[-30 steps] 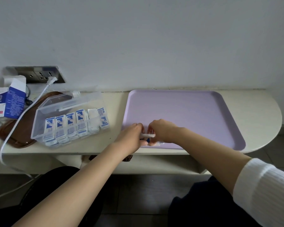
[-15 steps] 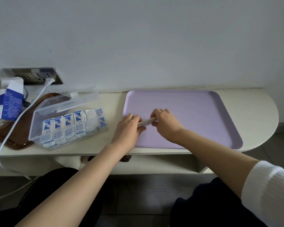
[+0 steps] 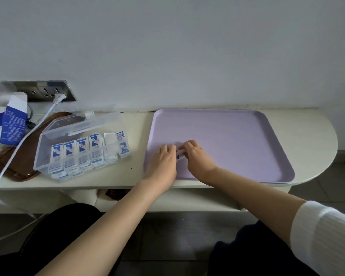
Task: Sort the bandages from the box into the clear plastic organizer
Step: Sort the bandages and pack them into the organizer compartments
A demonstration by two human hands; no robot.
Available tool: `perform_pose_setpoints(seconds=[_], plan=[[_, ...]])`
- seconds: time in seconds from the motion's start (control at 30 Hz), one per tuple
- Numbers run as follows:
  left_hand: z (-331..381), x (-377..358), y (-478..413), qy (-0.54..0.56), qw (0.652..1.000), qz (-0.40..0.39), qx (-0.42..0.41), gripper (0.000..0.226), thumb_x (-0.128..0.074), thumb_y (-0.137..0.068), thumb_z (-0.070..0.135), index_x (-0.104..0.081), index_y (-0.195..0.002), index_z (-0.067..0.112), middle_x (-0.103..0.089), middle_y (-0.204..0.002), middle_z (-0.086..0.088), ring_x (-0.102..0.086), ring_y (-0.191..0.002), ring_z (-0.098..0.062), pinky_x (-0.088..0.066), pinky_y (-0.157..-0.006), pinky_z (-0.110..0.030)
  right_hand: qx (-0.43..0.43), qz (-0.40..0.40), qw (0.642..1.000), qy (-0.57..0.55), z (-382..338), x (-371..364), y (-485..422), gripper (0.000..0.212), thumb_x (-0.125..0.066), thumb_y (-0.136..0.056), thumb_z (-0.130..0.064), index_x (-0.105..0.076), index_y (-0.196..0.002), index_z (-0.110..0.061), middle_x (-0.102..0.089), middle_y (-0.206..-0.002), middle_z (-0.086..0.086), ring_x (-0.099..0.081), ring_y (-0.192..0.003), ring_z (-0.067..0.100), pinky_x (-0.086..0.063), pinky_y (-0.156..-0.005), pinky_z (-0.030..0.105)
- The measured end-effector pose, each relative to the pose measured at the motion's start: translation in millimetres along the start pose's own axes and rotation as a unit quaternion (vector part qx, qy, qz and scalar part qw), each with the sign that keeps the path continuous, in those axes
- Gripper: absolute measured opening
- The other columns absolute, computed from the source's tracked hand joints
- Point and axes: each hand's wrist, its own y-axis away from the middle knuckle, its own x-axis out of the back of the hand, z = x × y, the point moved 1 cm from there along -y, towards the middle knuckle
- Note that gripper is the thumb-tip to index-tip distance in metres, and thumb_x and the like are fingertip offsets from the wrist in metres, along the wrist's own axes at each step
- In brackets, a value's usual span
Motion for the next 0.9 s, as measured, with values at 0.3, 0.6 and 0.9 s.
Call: perform_pose_setpoints(seconds=[0.3,0.6,0.9], plan=[[-5,-11,4,-0.028,0.999,-0.020,0.034,0.020,-0.038,-0.097,0.018,-0.037,-0.114,0.009,-0.042,-0.119,-0.011,-0.042,-0.112,-0.029,-0.034,-0.087,-0.031,0.007,-0.024,0.998,0.064,0,-1,6,0.039,-0.036,-0.089,0.009,-0.044,-0.125,-0.003,-0.037,-0.135,0.012,-0.042,-0.121,0.026,-0.034,-0.090,0.024],[-11,-5,13,0.011,0.998,-0.052,0.033,0.019,-0.039,-0.092,0.006,-0.035,-0.112,0.006,-0.037,-0.117,-0.014,-0.043,-0.108,-0.032,-0.037,-0.080,-0.032,0.034,-0.049,0.998,0.035,-4,-4,10,0.056,-0.040,-0.083,0.013,-0.032,-0.136,-0.003,-0.030,-0.143,0.009,-0.038,-0.128,0.025,-0.037,-0.099,0.030],[-19,10,22,0.170,0.984,-0.031,0.041,0.008,-0.033,-0.095,0.005,-0.034,-0.094,0.013,-0.051,-0.091,-0.008,-0.046,-0.071,-0.026,-0.039,-0.063,-0.038,0.036,0.027,0.999,-0.001,-9,4,3,0.022,-0.038,-0.095,0.002,-0.055,-0.108,-0.004,-0.053,-0.116,0.010,-0.053,-0.100,0.027,-0.045,-0.083,0.034]])
